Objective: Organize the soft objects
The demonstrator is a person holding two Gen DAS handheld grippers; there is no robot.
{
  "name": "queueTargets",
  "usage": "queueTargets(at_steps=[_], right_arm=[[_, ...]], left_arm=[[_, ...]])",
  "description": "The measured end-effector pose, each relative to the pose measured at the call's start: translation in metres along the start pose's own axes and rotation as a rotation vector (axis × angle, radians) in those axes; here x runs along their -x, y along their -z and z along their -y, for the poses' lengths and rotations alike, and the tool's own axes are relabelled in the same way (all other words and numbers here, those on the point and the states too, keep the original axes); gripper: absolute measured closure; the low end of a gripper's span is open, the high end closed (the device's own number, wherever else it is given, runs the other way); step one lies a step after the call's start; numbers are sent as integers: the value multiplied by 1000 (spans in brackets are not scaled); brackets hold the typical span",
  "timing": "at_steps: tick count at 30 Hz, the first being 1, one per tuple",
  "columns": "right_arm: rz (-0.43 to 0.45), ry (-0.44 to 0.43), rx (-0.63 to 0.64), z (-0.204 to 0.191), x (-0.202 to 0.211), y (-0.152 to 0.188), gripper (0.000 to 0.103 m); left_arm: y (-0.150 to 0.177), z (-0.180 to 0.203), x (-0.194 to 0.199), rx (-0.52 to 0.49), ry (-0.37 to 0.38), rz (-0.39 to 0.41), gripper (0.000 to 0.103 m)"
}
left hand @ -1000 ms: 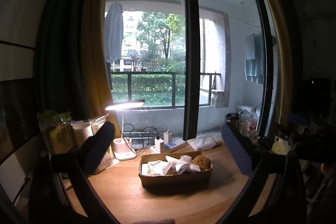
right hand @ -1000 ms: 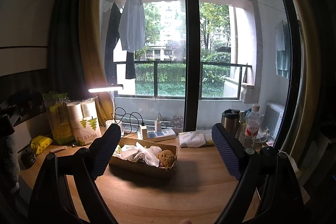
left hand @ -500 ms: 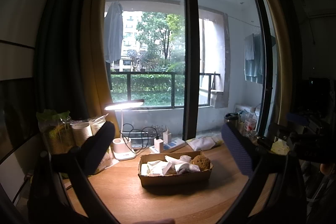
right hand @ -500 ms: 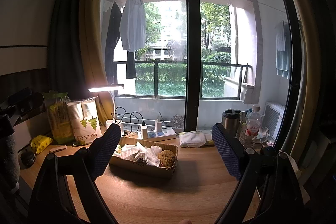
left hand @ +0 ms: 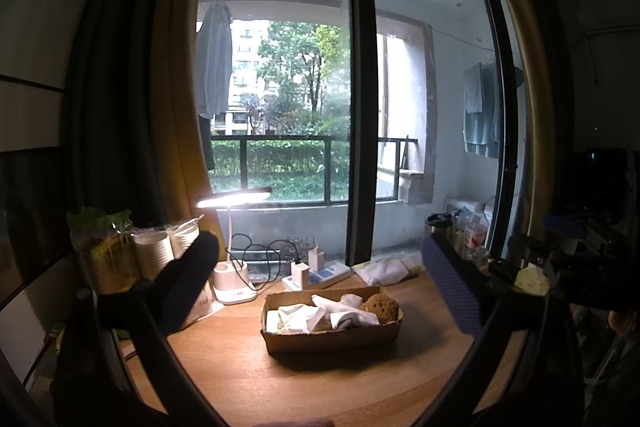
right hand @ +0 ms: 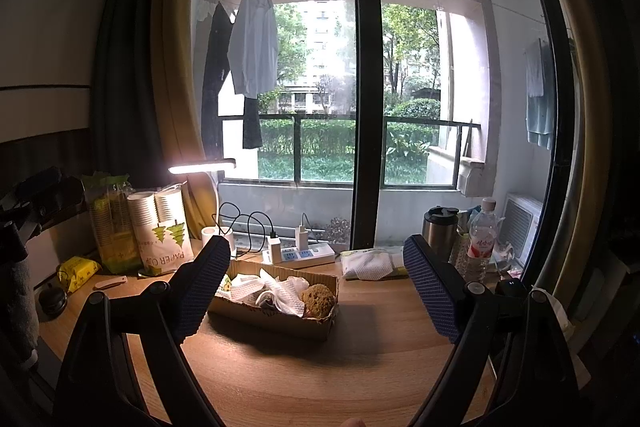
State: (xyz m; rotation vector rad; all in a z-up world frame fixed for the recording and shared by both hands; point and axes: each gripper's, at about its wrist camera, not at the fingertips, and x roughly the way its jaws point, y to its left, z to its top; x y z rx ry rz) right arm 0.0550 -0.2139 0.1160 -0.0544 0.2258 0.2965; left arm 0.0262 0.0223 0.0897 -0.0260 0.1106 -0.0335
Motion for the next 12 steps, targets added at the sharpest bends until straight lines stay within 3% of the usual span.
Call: queueTargets(at_steps=[12], right_arm=[[-3,0,2,-1,-1,1,12]], left_arm=[[2,2,-2,7,10,-6,1]])
